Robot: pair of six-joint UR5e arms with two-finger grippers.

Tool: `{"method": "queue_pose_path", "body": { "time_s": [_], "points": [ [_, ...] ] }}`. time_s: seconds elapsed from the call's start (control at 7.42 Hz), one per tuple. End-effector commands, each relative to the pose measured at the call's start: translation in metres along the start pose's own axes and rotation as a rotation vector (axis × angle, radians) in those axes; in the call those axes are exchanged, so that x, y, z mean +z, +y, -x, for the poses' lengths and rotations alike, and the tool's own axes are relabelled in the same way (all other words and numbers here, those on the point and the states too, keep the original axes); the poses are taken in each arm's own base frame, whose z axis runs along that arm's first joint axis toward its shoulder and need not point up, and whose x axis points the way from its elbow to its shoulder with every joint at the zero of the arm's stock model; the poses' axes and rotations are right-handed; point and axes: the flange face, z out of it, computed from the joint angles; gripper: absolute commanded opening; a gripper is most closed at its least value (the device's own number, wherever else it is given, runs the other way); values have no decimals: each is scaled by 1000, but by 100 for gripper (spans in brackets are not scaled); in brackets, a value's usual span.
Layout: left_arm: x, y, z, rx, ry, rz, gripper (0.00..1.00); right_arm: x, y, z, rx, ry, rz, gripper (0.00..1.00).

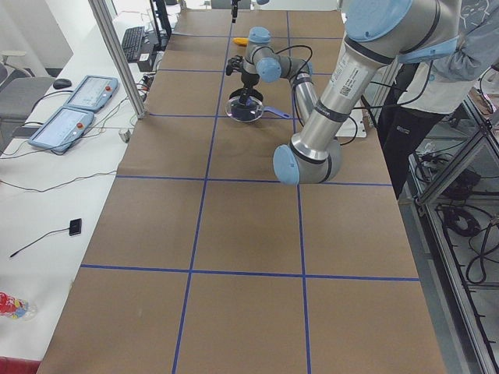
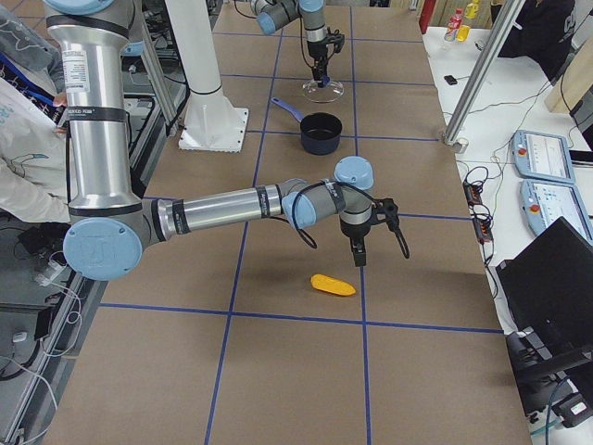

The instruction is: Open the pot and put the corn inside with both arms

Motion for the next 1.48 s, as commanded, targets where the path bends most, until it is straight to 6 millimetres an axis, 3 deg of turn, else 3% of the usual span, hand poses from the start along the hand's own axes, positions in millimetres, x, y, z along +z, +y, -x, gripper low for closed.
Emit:
{"method": "queue_pose_path", "body": {
  "time_s": [0.0, 0.27, 0.54, 1.08, 1.21, 1.35],
  "points": [
    [-5, 12, 85, 120, -57, 13, 14, 0, 0, 0, 0, 0, 0, 100],
    [-10, 30, 144, 223, -106, 27, 14, 1, 1, 0, 0, 1, 1, 100],
    [-14, 69, 198, 282, -103, 60, 14, 0, 1, -1, 1, 2, 0, 100],
    [7, 186, 330, 352, -24, 72, 14, 0, 1, -2, 0, 9, -3, 100],
    [24, 211, 363, 356, -13, 64, 14, 1, 1, -2, -1, 8, -5, 100],
    [66, 232, 405, 378, 17, 20, 14, 1, 1, -1, -4, 7, -6, 100]
  ]
}}
